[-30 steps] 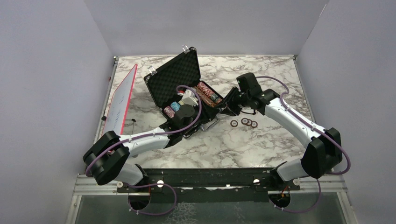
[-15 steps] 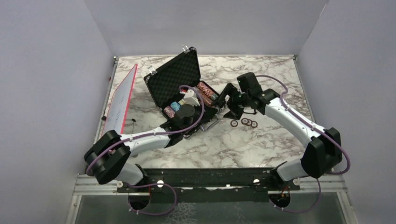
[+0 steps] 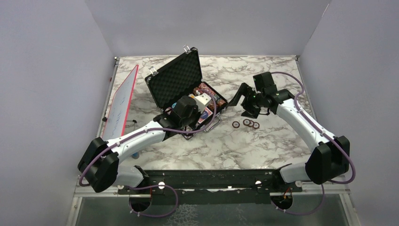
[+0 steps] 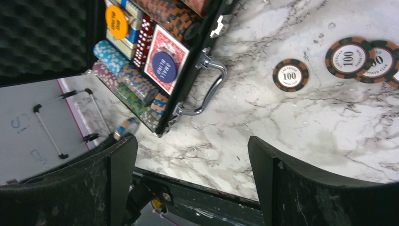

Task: Pack up texas hold em set

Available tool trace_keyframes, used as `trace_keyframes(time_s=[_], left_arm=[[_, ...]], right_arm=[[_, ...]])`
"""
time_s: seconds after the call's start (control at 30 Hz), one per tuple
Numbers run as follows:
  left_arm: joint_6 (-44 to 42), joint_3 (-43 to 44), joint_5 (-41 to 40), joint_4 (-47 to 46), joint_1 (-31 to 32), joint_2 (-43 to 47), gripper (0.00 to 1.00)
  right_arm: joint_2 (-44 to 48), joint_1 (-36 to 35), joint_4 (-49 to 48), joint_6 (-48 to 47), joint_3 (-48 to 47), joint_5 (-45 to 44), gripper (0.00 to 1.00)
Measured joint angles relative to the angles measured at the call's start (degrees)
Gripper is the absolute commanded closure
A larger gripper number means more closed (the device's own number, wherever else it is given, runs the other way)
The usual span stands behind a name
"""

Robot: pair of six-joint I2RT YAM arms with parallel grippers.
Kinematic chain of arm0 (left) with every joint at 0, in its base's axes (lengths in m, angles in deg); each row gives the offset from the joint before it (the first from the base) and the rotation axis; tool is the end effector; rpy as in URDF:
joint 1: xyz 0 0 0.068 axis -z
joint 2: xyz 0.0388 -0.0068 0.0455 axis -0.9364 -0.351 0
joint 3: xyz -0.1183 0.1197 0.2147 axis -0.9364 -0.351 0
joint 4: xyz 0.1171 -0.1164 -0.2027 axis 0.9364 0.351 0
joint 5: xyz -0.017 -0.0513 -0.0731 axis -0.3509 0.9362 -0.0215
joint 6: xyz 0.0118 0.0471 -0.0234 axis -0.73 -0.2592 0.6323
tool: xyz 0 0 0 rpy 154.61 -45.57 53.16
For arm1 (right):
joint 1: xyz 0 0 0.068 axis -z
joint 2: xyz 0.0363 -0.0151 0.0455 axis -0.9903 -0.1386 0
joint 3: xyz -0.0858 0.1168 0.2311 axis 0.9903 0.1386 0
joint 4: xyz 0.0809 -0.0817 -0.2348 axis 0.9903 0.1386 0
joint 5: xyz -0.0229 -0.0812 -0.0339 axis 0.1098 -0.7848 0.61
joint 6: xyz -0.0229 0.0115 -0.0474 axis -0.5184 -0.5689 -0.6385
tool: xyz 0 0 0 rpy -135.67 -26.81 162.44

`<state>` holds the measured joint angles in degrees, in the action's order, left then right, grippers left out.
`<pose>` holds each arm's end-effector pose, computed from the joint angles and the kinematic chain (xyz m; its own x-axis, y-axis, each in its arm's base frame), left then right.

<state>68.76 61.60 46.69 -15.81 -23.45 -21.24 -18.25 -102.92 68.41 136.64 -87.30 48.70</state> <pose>0.2050 -0.2086 0.2530 -0.3739 0.3879 -0.8424 0.6762 0.7357 0.0387 0.2690 0.1107 0.2896 -0.8407 0.4602 -0.2854 0.2344 0.7844 0.5743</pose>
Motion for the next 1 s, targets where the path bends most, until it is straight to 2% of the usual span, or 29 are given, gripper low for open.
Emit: trace_keyframes(time_s=[0.17,0.53,1.0], left_arm=[[-3.9,0.1,0.1,5.4,-4.1,-1.1,1.00],[-7.3,1.7,4.8,8.4,-8.5,-6.1,1.00],[-8.2,3.7,9.9,8.8,-9.8,-8.5,1.00]], right_arm=[[0.0,0.0,1.1,-0.5,0.6,0.0,0.13],[0.0,0.0,1.6,-1.2,0.6,-0.2,0.14],[0.0,0.4,2.1,-1.5,2.1,-0.8,0.15]])
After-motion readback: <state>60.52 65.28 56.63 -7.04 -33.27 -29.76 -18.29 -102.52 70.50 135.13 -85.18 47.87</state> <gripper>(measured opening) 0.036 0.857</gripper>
